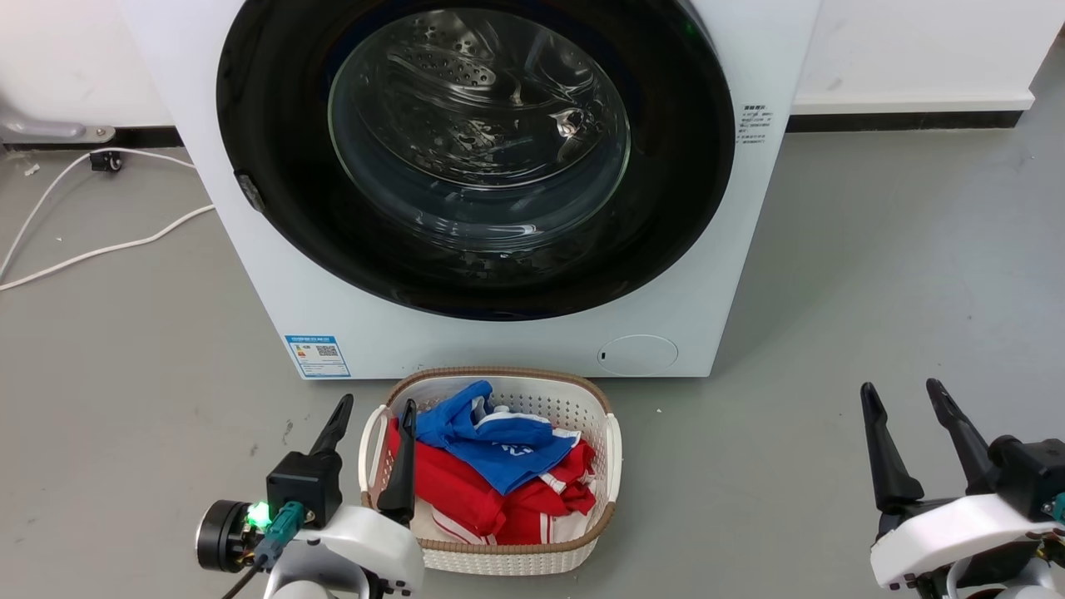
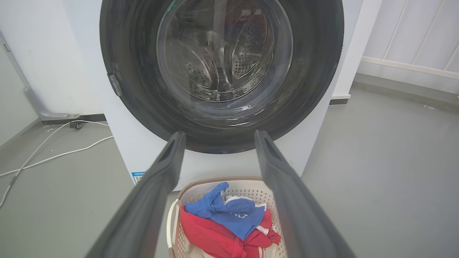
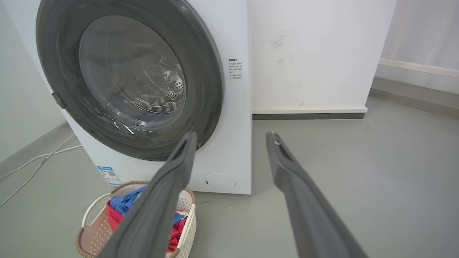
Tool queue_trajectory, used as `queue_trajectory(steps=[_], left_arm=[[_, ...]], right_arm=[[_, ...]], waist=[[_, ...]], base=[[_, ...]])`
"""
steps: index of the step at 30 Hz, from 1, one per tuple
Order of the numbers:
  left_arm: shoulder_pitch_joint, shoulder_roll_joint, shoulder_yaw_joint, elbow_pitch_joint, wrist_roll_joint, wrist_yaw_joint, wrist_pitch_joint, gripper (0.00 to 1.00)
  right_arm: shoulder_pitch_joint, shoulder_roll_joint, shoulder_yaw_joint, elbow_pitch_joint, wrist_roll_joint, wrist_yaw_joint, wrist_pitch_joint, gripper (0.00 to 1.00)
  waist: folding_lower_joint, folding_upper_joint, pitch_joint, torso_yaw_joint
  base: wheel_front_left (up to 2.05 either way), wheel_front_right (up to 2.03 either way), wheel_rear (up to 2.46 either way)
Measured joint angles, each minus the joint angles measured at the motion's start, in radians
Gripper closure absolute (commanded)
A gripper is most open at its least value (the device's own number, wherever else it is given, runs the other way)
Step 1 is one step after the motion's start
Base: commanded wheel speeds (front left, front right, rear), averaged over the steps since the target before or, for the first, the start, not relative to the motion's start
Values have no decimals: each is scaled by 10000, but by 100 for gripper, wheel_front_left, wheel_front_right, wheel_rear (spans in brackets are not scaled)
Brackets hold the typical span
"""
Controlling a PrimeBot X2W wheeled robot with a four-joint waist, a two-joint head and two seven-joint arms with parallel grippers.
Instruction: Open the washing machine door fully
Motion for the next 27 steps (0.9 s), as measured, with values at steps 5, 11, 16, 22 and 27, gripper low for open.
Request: queue_trajectory(steps=[5,11,16,22,27], left_arm=[[-1,0,23,42,259,0,-94,0],[-1,-29,38,94,539,-2,-215,0],[-2,-75,6,138,782,-15,-280,0],[-8,-142,79,207,671,-104,-291,0],[-8,-198,146,242,589,-159,-291,0]], right_arm=[[1,21,-52,33,-247,0,-105,0],[0,84,-71,98,-527,0,-215,0],[0,123,-44,157,-754,0,-316,0],[-1,128,-38,217,-734,13,-347,0],[-3,127,-77,226,-677,13,-351,0]], waist=[[0,0,7,-17],[0,0,32,-38],[0,0,39,-28],[0,0,39,-6],[0,0,51,14]], base=[[0,0,0],[0,0,0],[0,0,0],[0,0,0],[0,0,0]])
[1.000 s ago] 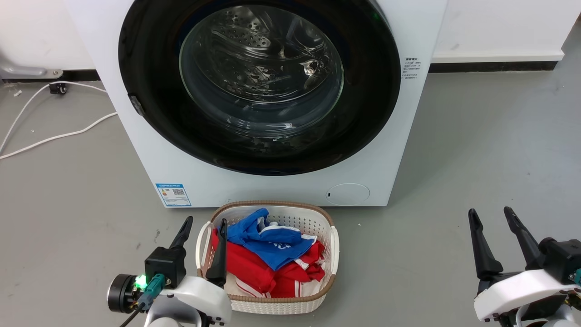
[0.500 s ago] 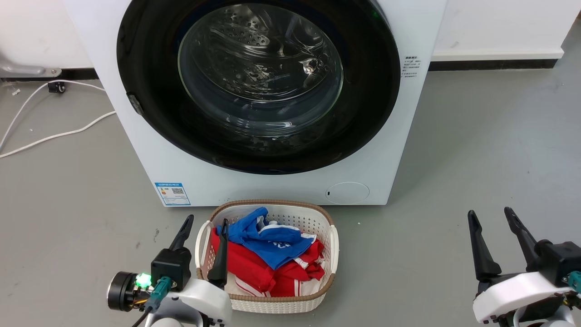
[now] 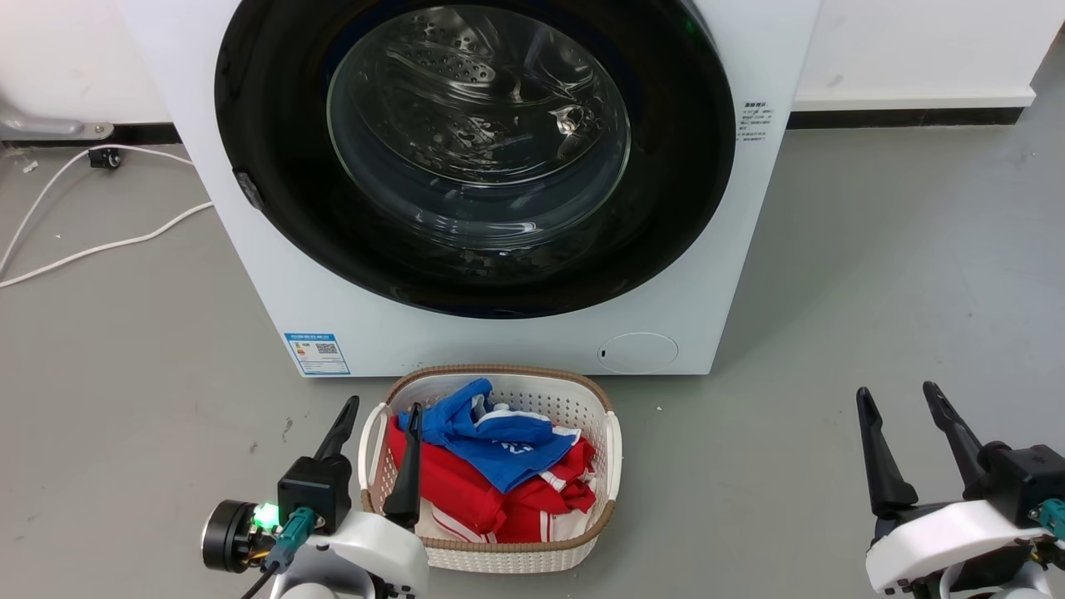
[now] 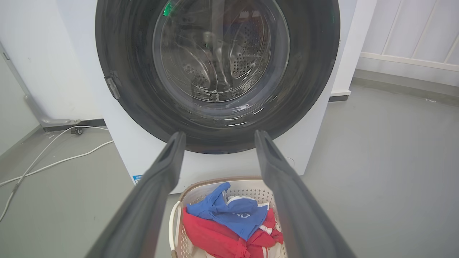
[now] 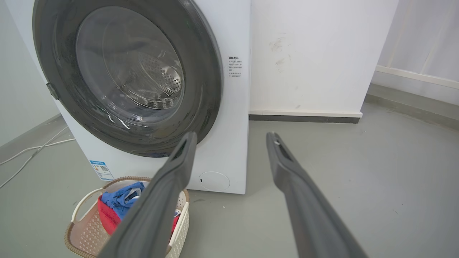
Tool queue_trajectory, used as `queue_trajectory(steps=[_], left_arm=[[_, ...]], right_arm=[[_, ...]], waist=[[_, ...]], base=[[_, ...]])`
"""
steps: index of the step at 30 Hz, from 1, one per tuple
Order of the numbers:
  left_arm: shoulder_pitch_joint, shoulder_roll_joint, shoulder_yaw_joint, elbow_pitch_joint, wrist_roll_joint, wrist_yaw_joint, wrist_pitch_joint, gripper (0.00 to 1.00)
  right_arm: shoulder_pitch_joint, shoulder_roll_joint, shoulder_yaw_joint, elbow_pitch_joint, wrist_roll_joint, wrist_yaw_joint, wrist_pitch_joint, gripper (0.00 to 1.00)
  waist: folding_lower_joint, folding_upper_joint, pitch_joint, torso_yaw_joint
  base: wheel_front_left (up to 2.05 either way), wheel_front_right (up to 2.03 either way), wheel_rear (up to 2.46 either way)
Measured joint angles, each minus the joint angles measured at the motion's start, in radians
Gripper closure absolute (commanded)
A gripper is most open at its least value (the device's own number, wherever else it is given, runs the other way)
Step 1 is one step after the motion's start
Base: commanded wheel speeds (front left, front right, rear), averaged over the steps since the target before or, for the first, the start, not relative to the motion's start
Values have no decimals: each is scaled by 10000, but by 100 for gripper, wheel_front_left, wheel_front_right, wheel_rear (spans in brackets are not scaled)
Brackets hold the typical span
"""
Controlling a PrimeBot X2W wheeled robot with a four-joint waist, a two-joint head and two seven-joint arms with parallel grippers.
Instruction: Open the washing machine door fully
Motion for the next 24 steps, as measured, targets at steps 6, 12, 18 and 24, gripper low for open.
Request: queue_trajectory(steps=[6,12,18,24], left_arm=[[-9,-21,25,77,6,-40,0,0],[-13,-46,86,113,6,-81,0,0],[-13,-67,142,111,6,-92,0,0],[-14,-96,180,71,21,-119,0,0]], right_arm=[[-1,-6,-35,4,19,0,6,0],[-1,-136,82,12,192,0,50,100],[-33,-205,-67,23,970,0,159,100],[-457,372,-604,-4,4439,-2,876,100]], waist=[[0,0,16,39],[0,0,7,52],[0,0,24,13],[0,0,75,-67]], base=[[0,0,0],[0,0,0],[0,0,0],[0,0,0]])
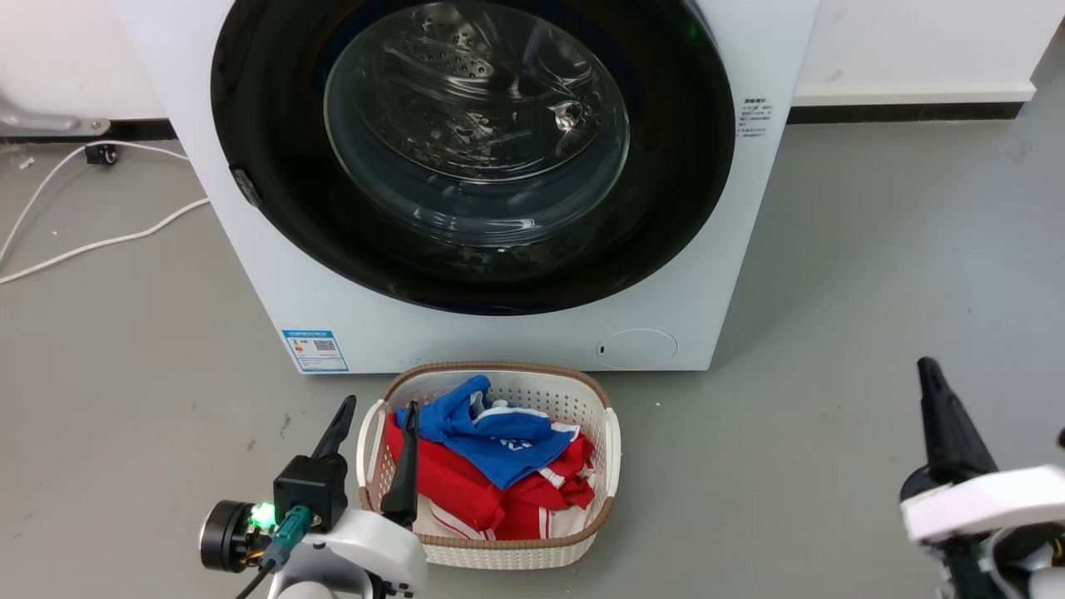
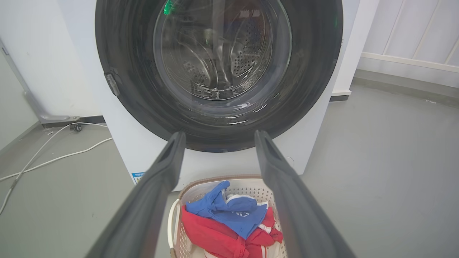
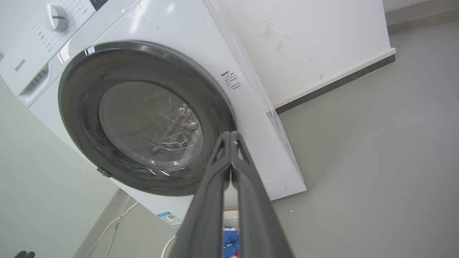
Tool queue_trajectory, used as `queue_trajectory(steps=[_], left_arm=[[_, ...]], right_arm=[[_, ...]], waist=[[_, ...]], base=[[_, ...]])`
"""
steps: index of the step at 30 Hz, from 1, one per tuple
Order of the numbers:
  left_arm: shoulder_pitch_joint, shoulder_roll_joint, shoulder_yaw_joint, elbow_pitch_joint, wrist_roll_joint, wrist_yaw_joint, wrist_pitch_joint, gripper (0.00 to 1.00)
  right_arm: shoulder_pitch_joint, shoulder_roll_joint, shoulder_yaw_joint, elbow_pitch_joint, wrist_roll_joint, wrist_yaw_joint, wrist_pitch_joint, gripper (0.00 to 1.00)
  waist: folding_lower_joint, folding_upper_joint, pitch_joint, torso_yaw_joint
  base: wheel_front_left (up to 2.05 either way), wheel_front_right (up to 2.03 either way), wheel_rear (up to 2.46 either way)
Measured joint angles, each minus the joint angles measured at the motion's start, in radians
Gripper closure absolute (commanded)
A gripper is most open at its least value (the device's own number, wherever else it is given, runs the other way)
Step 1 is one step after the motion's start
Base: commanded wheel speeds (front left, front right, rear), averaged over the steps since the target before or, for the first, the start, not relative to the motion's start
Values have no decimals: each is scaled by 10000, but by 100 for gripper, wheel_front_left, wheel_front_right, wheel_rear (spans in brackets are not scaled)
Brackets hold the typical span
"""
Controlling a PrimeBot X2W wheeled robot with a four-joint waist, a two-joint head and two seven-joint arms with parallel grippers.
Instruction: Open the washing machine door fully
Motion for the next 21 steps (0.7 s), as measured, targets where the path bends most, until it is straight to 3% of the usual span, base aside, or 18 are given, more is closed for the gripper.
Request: queue_trajectory(steps=[10,13,17,21], left_arm=[[-206,-125,12,-167,67,-6,0,0],[-335,-144,23,-234,79,-15,0,0],[-542,-213,8,-345,157,-2,0,0],[-778,-272,-50,-422,236,40,0,0]], right_arm=[[-1331,290,-2008,926,8036,0,2219,100],[-1929,297,-2353,1674,9317,0,2894,100],[-2944,105,-2510,2706,10169,0,3645,100],[-4121,-591,-2334,3561,10239,0,4165,100]], waist=[[0,0,401,16],[0,0,605,38],[0,0,907,95],[0,0,1243,210]], base=[[0,0,0],[0,0,0],[0,0,0],[0,0,0]])
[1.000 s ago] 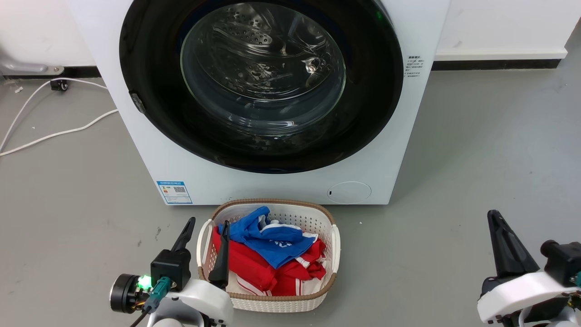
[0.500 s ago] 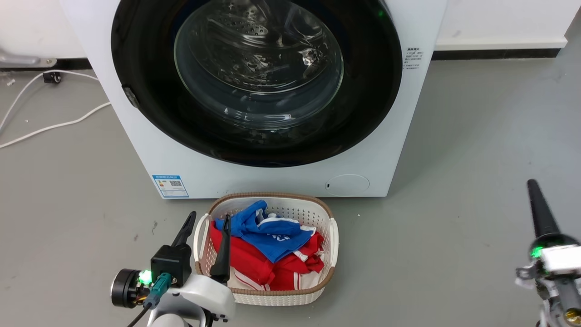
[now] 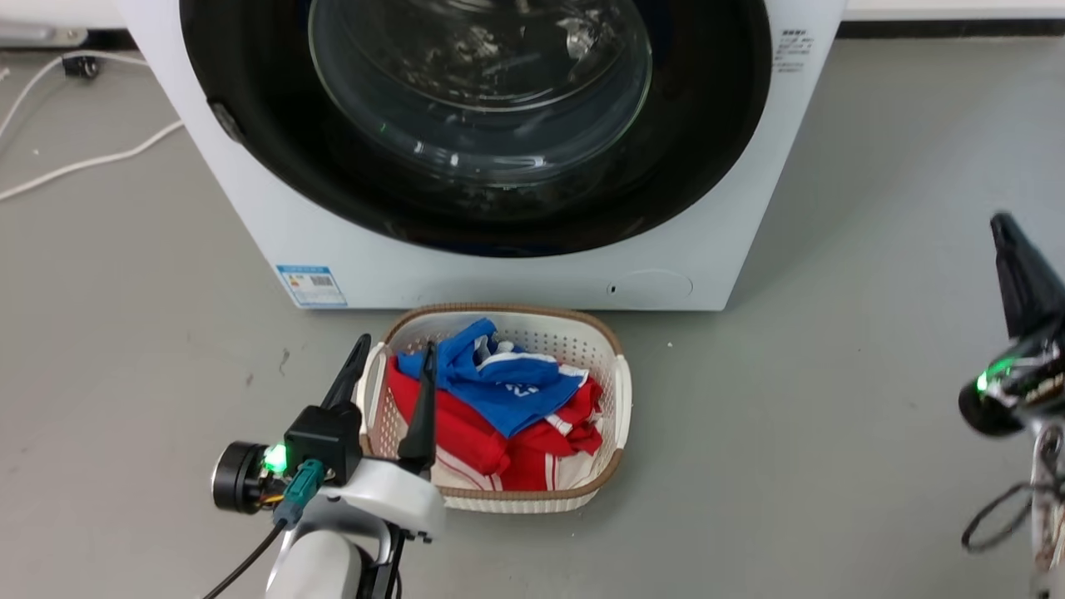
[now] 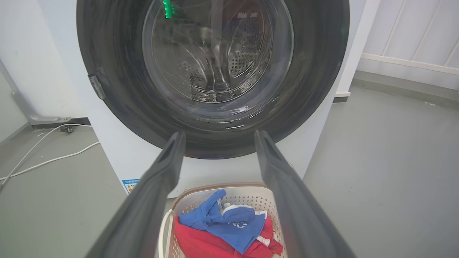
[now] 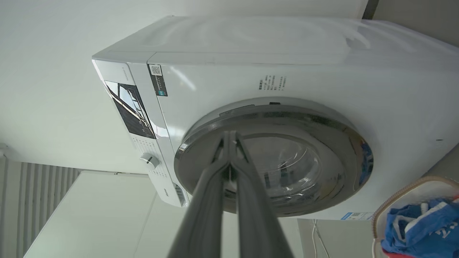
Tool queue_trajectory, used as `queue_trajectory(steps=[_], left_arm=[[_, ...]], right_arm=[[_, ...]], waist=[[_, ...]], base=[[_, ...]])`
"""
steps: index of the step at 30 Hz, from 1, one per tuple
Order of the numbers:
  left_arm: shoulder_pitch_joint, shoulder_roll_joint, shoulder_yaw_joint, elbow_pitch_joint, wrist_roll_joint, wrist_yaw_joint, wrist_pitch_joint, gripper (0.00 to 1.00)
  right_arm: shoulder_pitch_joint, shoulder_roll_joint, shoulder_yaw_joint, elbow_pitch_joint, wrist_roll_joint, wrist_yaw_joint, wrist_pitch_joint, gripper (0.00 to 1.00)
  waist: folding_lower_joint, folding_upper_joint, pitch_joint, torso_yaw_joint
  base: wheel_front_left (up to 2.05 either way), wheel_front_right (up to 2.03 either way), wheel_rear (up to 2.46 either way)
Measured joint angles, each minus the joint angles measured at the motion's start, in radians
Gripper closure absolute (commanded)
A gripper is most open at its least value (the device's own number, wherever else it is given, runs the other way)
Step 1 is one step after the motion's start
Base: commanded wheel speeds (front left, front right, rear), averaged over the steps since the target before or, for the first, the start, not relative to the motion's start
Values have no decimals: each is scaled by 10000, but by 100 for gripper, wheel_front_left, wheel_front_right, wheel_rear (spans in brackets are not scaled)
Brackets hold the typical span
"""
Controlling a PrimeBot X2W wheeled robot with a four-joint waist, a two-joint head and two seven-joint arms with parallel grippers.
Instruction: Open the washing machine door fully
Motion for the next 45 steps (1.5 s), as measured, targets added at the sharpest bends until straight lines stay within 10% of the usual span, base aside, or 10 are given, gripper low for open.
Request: queue_trajectory(steps=[17,45], left_arm=[[-1294,-263,-681,-332,102,92,0,0],[-2337,-303,-1933,-1030,-297,708,0,0]], right_arm=[[-5837,-2431,1565,4738,-1024,0,1524,100],[-10702,-2533,3528,7770,-3737,0,1858,100]], waist=[[1,0,1754,1043],[1,0,3650,1920]], base=[[0,0,0],[0,0,0]])
